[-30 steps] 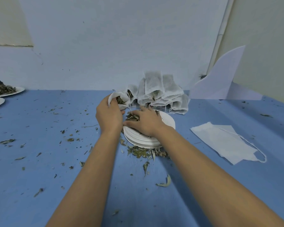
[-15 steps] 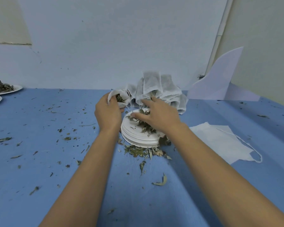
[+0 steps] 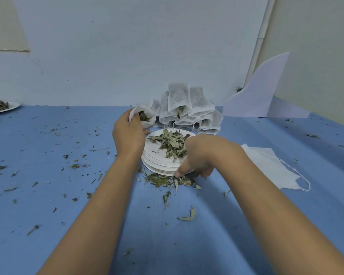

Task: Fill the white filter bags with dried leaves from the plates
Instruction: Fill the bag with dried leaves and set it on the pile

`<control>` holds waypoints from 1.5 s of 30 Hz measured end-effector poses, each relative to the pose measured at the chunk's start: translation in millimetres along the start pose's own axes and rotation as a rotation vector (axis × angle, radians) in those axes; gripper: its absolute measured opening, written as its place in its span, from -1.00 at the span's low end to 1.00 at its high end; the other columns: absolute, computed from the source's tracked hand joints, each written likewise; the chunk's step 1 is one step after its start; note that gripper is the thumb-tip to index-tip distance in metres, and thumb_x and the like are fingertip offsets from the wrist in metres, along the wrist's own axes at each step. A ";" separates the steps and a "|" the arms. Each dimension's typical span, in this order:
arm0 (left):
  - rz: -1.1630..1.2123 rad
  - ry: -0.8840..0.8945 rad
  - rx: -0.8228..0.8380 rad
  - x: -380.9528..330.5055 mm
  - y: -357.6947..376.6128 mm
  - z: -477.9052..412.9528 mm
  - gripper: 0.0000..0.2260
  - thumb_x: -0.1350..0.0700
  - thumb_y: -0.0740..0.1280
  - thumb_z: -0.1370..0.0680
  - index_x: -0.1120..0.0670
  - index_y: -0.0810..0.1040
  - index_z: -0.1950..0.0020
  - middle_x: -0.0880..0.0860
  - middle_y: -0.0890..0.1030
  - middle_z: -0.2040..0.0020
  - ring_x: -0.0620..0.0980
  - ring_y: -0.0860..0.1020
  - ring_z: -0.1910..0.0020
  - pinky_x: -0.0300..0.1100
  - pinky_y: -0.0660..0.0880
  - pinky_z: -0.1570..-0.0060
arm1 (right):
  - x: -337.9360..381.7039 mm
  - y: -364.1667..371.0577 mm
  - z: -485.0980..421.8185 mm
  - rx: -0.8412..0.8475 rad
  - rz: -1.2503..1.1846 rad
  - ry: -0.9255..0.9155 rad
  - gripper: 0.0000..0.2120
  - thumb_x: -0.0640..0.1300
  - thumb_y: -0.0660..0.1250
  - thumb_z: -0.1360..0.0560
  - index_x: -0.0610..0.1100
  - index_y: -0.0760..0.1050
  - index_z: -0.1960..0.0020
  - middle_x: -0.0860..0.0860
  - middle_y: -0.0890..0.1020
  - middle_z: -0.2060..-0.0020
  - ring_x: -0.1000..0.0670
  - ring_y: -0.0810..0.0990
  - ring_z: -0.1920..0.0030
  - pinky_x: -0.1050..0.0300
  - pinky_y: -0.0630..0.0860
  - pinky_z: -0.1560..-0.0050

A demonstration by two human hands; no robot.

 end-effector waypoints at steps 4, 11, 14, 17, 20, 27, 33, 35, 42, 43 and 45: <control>0.006 -0.004 -0.010 0.2 -2.2 0.1 -0.76 0.16 0.14 -0.62 0.00 0.59 -0.04 -0.09 0.62 0.15 -0.31 0.58 0.35 -0.35 0.53 0.31 | 10.0 8.4 -2.1 0.119 -0.199 -0.013 -0.61 0.06 0.52 -0.35 -0.18 0.40 0.33 0.07 0.49 0.68 0.03 0.58 0.53 0.21 0.53 0.39; 0.027 -0.006 0.005 -1.9 -0.5 2.4 -0.78 0.18 0.14 -0.61 0.04 0.59 -0.01 -0.08 0.61 0.22 -0.28 0.59 0.39 -0.38 0.52 0.37 | 39.6 12.4 5.2 0.095 -0.058 -0.086 -0.52 0.18 0.47 -0.36 -0.17 0.36 0.35 0.02 0.48 0.69 -0.03 0.55 0.42 0.15 0.52 0.20; 0.035 0.005 0.008 -2.2 -1.0 2.8 -0.78 0.19 0.14 -0.61 0.07 0.59 -0.01 -0.06 0.61 0.21 -0.27 0.59 0.39 -0.40 0.50 0.38 | 49.8 10.5 10.7 0.076 0.006 -0.136 -0.57 0.12 0.49 -0.37 -0.19 0.40 0.32 -0.03 0.55 0.47 -0.03 0.54 0.39 0.08 0.57 0.10; 0.034 0.002 0.007 -1.9 -1.9 2.8 -0.77 0.19 0.14 -0.60 0.08 0.59 0.01 -0.06 0.61 0.25 -0.25 0.60 0.40 -0.39 0.50 0.39 | 53.4 14.5 13.8 0.124 -0.052 -0.155 -0.56 0.03 0.52 -0.36 -0.24 0.49 -0.04 -0.12 0.66 0.17 -0.13 0.68 0.17 0.01 0.63 0.05; 0.031 -0.002 0.012 -1.7 -1.6 3.1 -0.77 0.20 0.14 -0.60 0.07 0.59 0.04 -0.03 0.62 0.23 -0.19 0.61 0.38 -0.37 0.51 0.39 | 57.2 15.3 12.5 0.097 -0.079 -0.191 -0.46 -0.03 0.54 -0.35 -0.19 0.37 -0.18 -0.11 0.63 0.15 -0.14 0.69 0.18 -0.04 0.64 0.09; -0.028 -0.007 0.014 -2.7 -1.4 3.6 -0.74 0.17 0.14 -0.59 -0.02 0.56 0.19 0.05 0.64 0.19 0.06 0.65 0.16 -0.02 0.61 0.09 | 66.2 17.1 8.9 0.042 -0.109 -0.315 -0.39 -0.04 0.52 -0.37 0.01 0.32 -0.33 0.05 0.43 0.22 -0.03 0.61 0.31 0.07 0.61 0.15; 0.004 -0.025 0.013 -1.3 -1.9 4.5 -0.78 0.16 0.16 -0.60 0.01 0.58 0.11 -0.01 0.63 0.23 -0.08 0.64 0.30 -0.11 0.62 0.16 | 74.9 18.4 5.2 -0.083 -0.010 -0.393 -0.62 -0.11 0.45 -0.44 -0.07 0.54 -0.24 -0.01 0.52 0.11 0.01 0.50 0.04 0.21 0.37 0.15; 0.012 -0.027 0.008 -1.2 -2.6 4.1 -0.78 0.16 0.16 -0.60 0.02 0.59 0.10 -0.02 0.63 0.24 -0.12 0.63 0.33 -0.14 0.61 0.19 | 76.9 19.5 3.0 -0.143 -0.018 -0.393 -0.73 -0.19 0.43 -0.44 -0.15 0.58 -0.14 -0.03 0.57 0.12 -0.03 0.55 0.06 0.16 0.50 0.12; 0.039 -0.043 -0.015 -1.7 -5.3 4.2 -0.78 0.17 0.16 -0.60 0.07 0.60 0.06 0.03 0.64 0.19 -0.10 0.64 0.32 -0.24 0.58 0.29 | 77.9 20.8 1.0 -0.223 -0.045 -0.392 -0.87 -0.26 0.38 -0.42 -0.27 0.60 0.05 -0.16 0.62 0.13 -0.12 0.59 0.10 0.08 0.57 0.16; 0.031 -0.040 -0.020 -2.4 -5.8 4.3 -0.78 0.17 0.16 -0.60 0.08 0.60 0.05 0.05 0.64 0.17 -0.05 0.65 0.26 -0.19 0.60 0.24 | 78.0 20.8 1.4 -0.218 -0.054 -0.394 -0.86 -0.25 0.39 -0.41 -0.28 0.61 0.05 -0.17 0.64 0.14 -0.12 0.60 0.10 0.08 0.56 0.16; 0.012 -0.025 -0.040 -4.8 -7.0 4.0 -0.77 0.17 0.15 -0.59 0.10 0.60 0.04 0.09 0.64 0.12 0.03 0.64 0.15 -0.11 0.61 0.13 | 73.4 16.7 2.5 -0.196 -0.098 -0.393 -0.85 -0.25 0.40 -0.40 -0.26 0.63 0.05 -0.13 0.67 0.16 -0.08 0.62 0.13 0.13 0.54 0.17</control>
Point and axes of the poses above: each hand's wrist, its own z-axis away from the middle knuckle, its own y-axis out of the palm, x = y × z, the point moved 7 cm from there along -z, towards the middle knuckle
